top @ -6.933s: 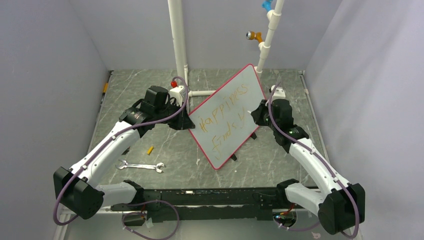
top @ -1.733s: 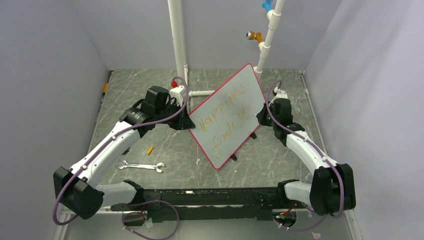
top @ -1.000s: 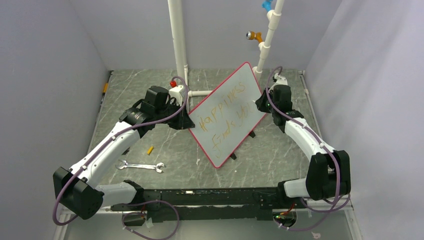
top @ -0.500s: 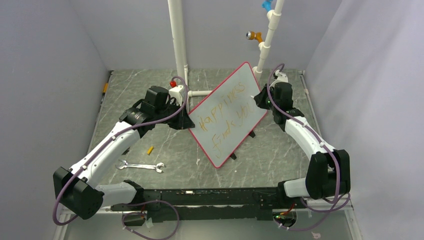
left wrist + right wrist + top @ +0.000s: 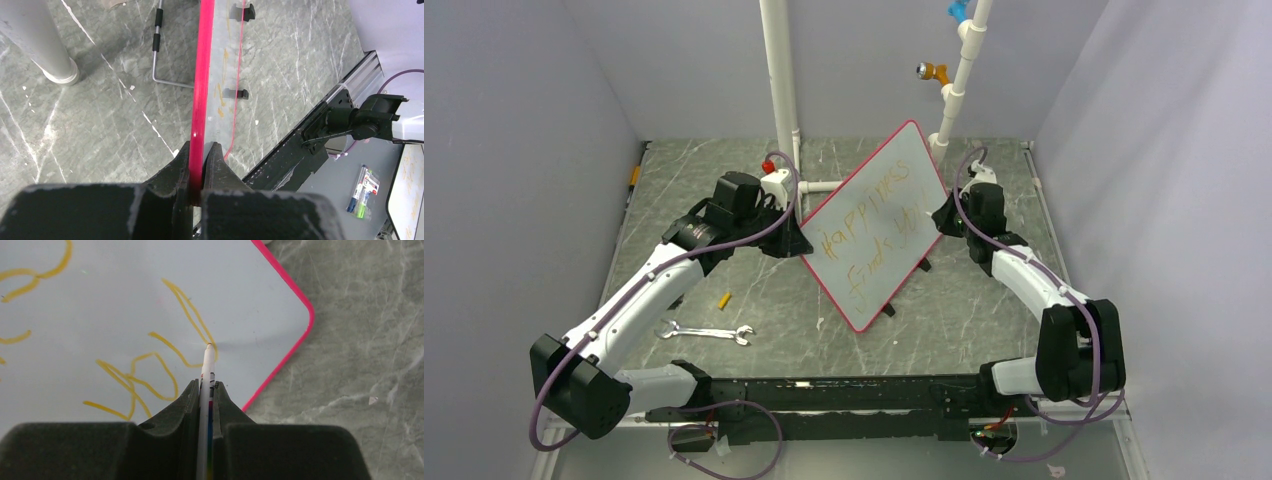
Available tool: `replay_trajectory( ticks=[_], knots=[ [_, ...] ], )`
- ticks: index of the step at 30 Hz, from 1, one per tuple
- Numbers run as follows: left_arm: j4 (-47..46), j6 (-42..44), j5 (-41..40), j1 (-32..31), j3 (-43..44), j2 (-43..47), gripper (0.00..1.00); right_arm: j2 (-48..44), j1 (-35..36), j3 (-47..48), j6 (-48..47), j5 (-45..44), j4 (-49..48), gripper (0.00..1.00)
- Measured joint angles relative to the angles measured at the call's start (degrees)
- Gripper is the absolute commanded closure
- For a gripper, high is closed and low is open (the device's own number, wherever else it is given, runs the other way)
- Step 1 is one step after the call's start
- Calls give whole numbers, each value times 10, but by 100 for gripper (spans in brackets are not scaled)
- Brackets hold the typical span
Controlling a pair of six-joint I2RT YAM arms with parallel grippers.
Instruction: Write a sentence on the whiteboard
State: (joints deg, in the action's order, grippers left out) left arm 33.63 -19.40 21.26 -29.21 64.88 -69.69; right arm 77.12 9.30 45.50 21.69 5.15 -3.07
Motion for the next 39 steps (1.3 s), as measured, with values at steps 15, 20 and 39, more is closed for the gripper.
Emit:
replay_trajectory(
  ticks=[15, 20, 39],
  knots=[
    [-1, -2, -1, 0, 0, 0, 100, -4, -2, -12, -2, -7, 1, 100],
    [-2, -2, -1, -1, 0, 0, 100, -4, -5, -12, -3, -8, 1, 100],
    [-4, -2, -2, -3, 0, 0, 100, 9, -15, -12, -7, -20, 3, 100]
  ],
)
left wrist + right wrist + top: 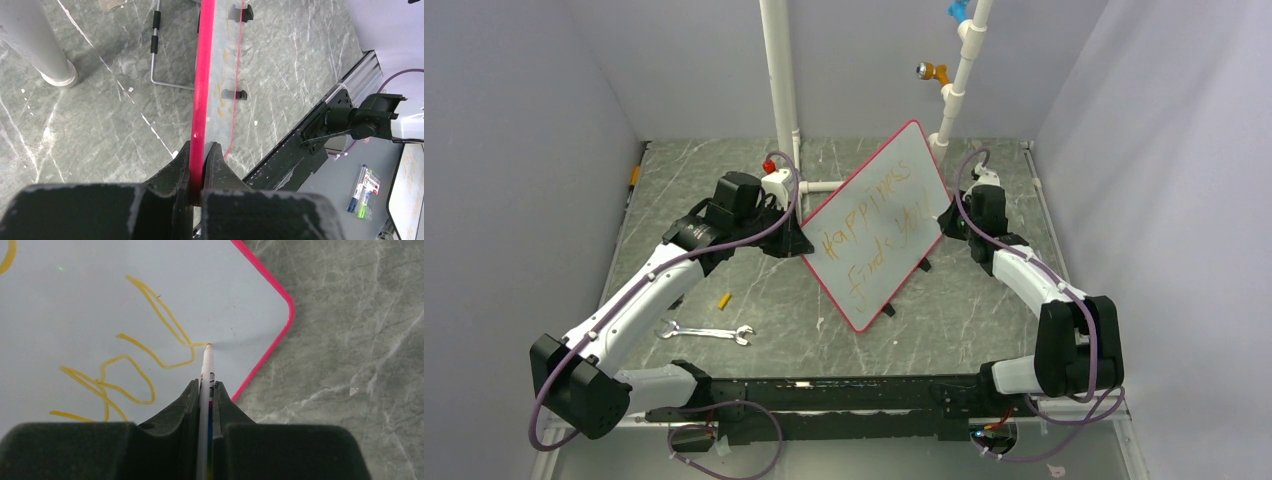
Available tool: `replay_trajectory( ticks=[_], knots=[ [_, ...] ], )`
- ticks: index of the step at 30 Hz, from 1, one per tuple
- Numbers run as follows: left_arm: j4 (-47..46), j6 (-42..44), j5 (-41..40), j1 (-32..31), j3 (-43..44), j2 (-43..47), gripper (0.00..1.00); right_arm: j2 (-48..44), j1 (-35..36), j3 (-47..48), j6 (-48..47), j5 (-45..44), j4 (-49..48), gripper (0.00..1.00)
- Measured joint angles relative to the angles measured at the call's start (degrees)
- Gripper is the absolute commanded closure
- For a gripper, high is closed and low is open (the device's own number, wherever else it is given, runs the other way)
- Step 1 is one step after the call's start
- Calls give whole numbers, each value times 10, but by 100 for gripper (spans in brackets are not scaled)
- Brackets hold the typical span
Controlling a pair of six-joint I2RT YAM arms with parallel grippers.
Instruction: Write a sentence on the whiteboard
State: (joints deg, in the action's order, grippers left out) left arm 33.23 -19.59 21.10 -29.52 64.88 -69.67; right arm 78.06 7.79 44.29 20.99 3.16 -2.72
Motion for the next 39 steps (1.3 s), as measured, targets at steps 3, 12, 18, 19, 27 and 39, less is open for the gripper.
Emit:
replay_trajectory(
  ticks=[3, 12, 18, 19, 27, 39],
  knots=[
    [-1, 1, 0, 0, 0, 0, 100, -3, 0, 0, 0, -7, 11, 100],
    [-5, 9, 0, -6, 0, 2, 100, -101, 2, 18, -4, -64, 115, 100],
    [-3, 9, 1, -7, 1, 5, 100, -171, 2, 41, -4, -78, 143, 100],
    [0, 9, 1, -7, 3, 5, 100, -179, 2, 43, -4, -79, 148, 100],
    [52, 38, 0, -16, 38, 6, 100, -220, 2, 44, -4, -86, 183, 100],
    [70, 51, 0, -17, 47, 8, 100, -230, 2, 44, -4, -85, 195, 100]
  ],
)
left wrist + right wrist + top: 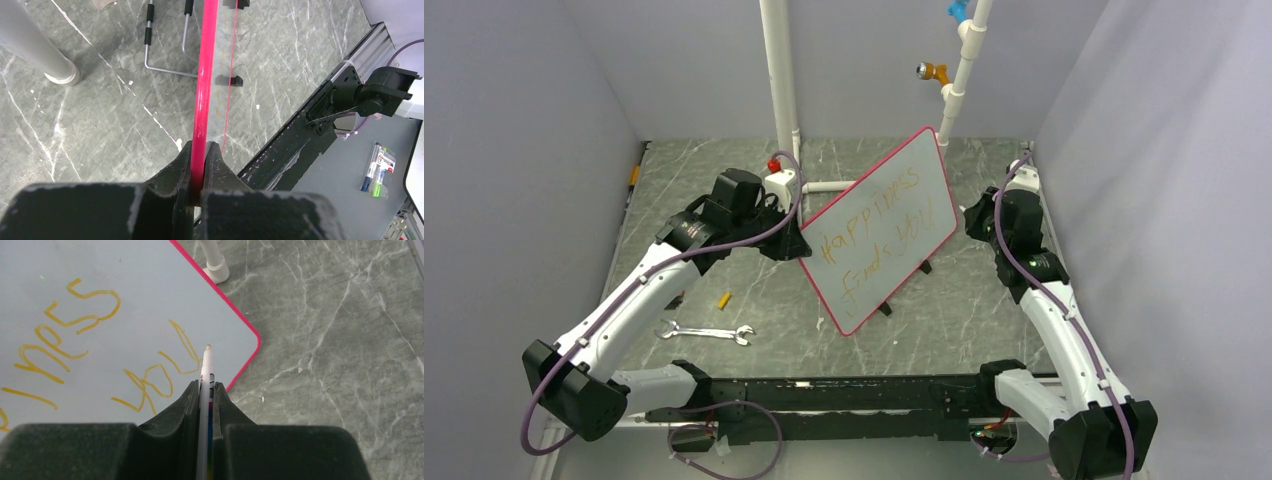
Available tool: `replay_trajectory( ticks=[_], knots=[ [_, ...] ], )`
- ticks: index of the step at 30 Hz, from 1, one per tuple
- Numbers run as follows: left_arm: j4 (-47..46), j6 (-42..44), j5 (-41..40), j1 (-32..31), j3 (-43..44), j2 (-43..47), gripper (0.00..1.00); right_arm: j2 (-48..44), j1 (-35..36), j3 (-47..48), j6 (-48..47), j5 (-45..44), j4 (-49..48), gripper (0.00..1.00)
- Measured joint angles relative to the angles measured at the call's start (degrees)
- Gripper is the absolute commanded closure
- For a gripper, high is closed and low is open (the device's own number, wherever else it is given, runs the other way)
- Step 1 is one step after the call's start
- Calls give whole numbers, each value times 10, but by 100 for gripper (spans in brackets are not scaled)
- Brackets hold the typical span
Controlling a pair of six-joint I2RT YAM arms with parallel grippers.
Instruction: Write a sentence on the whiteboard
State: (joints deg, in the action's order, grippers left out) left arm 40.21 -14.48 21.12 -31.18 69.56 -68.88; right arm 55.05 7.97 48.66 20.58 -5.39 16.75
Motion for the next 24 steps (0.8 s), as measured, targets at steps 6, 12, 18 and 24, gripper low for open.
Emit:
replay_trajectory(
  ticks=[6, 12, 18, 24],
  knots=[
    [1, -16, 6, 1, 5, -12, 100, -5, 0, 0, 0, 2, 0, 100],
    [-7, -36, 17, 4, -9, -3, 100, -8, 0, 0, 0, 2, 4, 100],
    [-12, -65, 20, 4, -43, 33, 100, -8, 0, 0, 0, 5, 4, 100],
    [-29, -91, 33, 3, -74, 59, 100, -8, 0, 0, 0, 10, 4, 100]
  ],
)
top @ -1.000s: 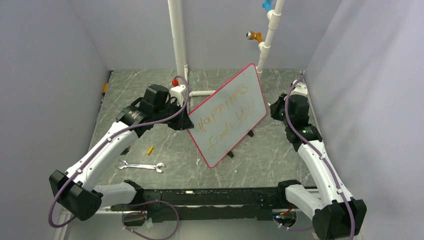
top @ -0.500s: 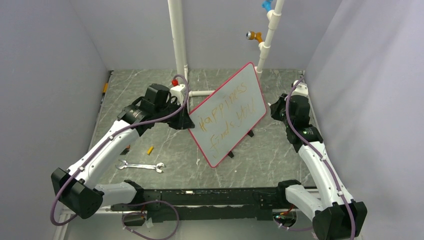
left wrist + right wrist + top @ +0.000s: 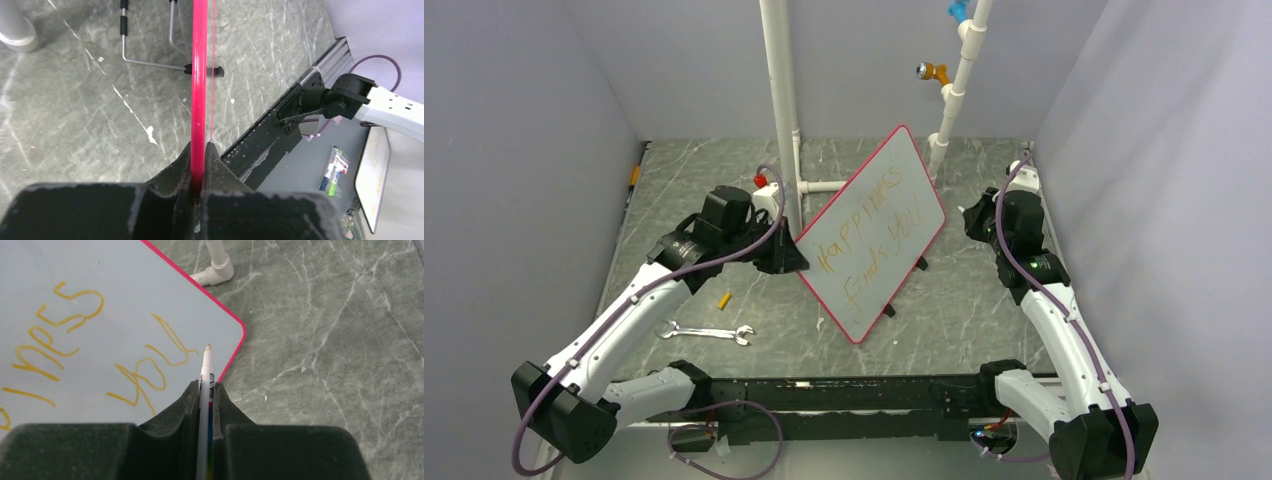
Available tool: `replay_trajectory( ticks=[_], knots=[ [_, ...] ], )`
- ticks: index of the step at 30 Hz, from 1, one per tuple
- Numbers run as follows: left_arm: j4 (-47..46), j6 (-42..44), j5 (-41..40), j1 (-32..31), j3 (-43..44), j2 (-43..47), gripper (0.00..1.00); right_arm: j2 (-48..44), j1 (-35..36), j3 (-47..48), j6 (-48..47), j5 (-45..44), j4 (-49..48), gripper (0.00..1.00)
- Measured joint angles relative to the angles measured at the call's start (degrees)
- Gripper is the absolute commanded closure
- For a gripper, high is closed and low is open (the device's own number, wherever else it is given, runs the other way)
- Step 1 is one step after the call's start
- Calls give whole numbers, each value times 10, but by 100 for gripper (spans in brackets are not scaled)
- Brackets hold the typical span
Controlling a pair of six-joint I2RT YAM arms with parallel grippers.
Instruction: Write a sentence on the whiteboard
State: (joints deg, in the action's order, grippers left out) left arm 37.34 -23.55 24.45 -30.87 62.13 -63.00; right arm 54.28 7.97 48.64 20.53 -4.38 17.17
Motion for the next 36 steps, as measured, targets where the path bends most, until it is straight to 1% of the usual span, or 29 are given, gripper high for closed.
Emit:
replay_trajectory(
  ticks=[6, 10, 18, 29, 36],
  knots=[
    [-33, -47, 40, -6, -40, 8, 100, -1, 0, 0, 0, 2, 2, 100],
    [-38, -70, 59, -19, -53, 7, 100, -4, 0, 0, 0, 2, 4, 100],
    [-38, -73, 57, -29, -67, 14, 100, -7, 0, 0, 0, 2, 5, 100],
    [-63, -75, 49, -28, -85, 19, 86, -7, 0, 0, -2, 2, 5, 100],
    [-46, -70, 30, -29, -84, 6, 82, -7, 0, 0, -2, 2, 5, 100]
  ],
)
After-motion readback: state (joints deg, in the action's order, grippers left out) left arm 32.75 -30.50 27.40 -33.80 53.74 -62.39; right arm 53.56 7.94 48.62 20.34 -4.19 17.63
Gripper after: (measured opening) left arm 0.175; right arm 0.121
